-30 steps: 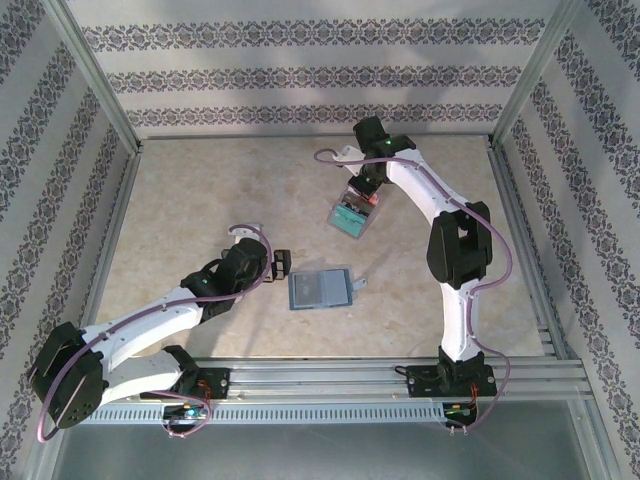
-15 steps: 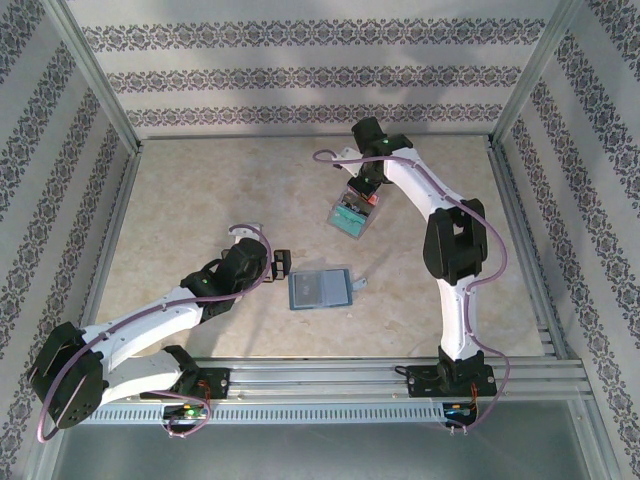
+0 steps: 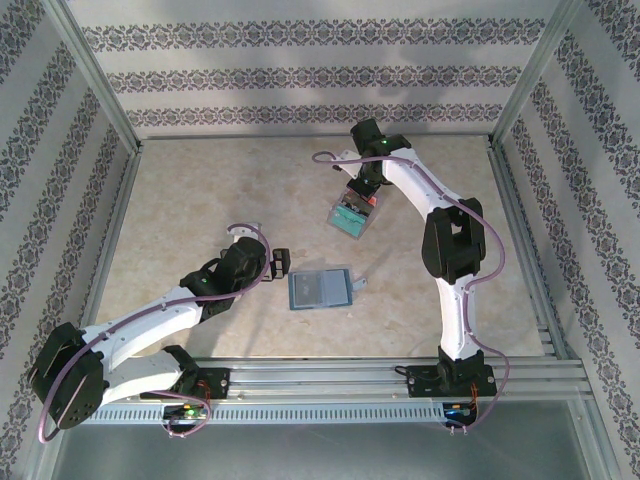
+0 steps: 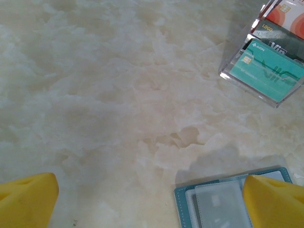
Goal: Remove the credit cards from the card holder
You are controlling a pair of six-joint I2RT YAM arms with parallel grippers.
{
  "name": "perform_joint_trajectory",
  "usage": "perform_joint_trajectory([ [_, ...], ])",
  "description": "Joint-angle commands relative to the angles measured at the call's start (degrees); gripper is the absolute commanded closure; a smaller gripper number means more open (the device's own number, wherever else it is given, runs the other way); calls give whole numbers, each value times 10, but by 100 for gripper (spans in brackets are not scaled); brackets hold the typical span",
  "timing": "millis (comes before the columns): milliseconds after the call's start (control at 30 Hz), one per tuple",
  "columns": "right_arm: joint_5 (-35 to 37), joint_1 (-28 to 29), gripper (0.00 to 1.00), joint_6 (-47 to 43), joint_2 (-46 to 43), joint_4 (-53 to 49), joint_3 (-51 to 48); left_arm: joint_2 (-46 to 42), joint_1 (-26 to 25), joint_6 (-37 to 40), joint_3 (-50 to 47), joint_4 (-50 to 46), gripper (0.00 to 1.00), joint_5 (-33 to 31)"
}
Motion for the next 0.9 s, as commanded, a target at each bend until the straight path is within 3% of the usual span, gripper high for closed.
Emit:
perform_joint_trajectory([
  [0,3,-8,100,-4,13,-12,17,4,9,-6,-3,-9,1,5],
  [333,3,-9,100,1,23,-12,17,4,11,-6,-6,-8,1,6],
  [867,-5,-8,81,15,12,-8,10,-5,15,-6,-9,-9,1,10],
])
